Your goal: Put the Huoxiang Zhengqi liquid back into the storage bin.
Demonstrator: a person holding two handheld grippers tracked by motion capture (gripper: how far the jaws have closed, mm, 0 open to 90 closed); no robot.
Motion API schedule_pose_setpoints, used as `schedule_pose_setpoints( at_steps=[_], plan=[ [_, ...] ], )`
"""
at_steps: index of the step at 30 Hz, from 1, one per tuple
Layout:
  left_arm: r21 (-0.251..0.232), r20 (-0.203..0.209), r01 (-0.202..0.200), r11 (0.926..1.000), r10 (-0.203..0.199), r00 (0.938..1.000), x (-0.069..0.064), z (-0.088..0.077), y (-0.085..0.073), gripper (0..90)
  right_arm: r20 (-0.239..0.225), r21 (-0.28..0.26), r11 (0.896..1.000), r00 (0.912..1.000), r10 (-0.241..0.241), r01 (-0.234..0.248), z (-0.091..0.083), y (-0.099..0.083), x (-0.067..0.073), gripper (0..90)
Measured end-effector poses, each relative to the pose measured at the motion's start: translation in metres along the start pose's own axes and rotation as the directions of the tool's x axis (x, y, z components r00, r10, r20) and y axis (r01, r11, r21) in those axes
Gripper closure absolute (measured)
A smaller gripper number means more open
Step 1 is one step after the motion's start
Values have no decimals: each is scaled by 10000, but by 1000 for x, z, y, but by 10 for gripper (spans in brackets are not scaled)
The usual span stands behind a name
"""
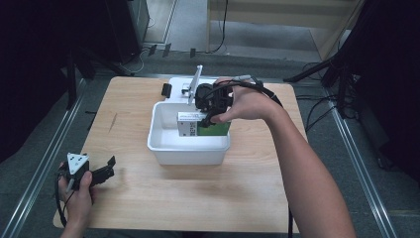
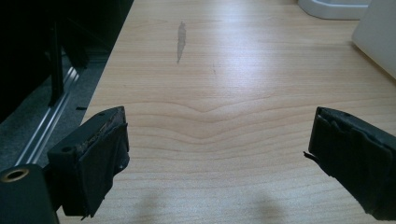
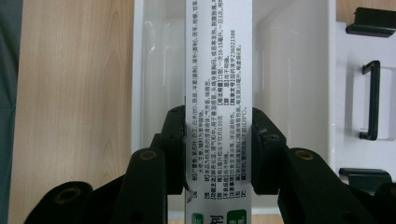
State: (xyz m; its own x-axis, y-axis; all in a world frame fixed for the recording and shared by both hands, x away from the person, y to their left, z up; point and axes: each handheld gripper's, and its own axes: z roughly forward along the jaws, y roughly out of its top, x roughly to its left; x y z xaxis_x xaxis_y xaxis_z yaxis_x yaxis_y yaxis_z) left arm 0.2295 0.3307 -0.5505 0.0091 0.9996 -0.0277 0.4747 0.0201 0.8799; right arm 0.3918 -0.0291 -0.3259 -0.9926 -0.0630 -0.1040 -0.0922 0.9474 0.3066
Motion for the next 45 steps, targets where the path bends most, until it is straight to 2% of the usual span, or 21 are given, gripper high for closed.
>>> schedule_pose_setpoints(
  at_steps=[3,4,10,11,14,18,25,30,31,45],
  plan=[
    [-8,5,-7,10000,7,10000,0,0,0,52,38,119,9999,10000,-28,28,6,1,-2,643],
    [-6,4,-10,10000,10,10000,0,0,0,52,89,248,9996,9999,140,-142,7,2,-1,643],
    [-20,9,-7,10000,7,10000,0,0,0,52,-73,564,9984,9999,91,-87,26,3,-3,642],
    [-22,9,-4,10000,4,10000,0,0,0,52,-83,677,9974,9997,243,-237,29,3,-3,642],
    [-22,15,-6,10000,6,10000,0,0,0,52,-188,662,9977,9997,156,-143,36,1,-5,642],
    [-24,28,-3,10000,3,10000,0,0,0,52,-288,777,9964,9990,355,-332,51,-3,-8,642],
    [-25,10,-31,10000,31,10000,0,0,0,52,-404,667,9968,9980,478,-451,72,-13,-15,642],
    [-7,20,-23,10000,23,10000,0,0,0,52,-444,898,9946,9974,563,-521,80,-17,-17,641],
    [-10,17,-28,10000,28,10000,0,0,0,52,-410,1082,9922,9969,674,-626,84,-18,-16,641],
    [-24,5,-29,10000,29,10000,0,0,0,52,-609,1132,9921,9963,604,-532,104,-27,-18,639]
  ],
)
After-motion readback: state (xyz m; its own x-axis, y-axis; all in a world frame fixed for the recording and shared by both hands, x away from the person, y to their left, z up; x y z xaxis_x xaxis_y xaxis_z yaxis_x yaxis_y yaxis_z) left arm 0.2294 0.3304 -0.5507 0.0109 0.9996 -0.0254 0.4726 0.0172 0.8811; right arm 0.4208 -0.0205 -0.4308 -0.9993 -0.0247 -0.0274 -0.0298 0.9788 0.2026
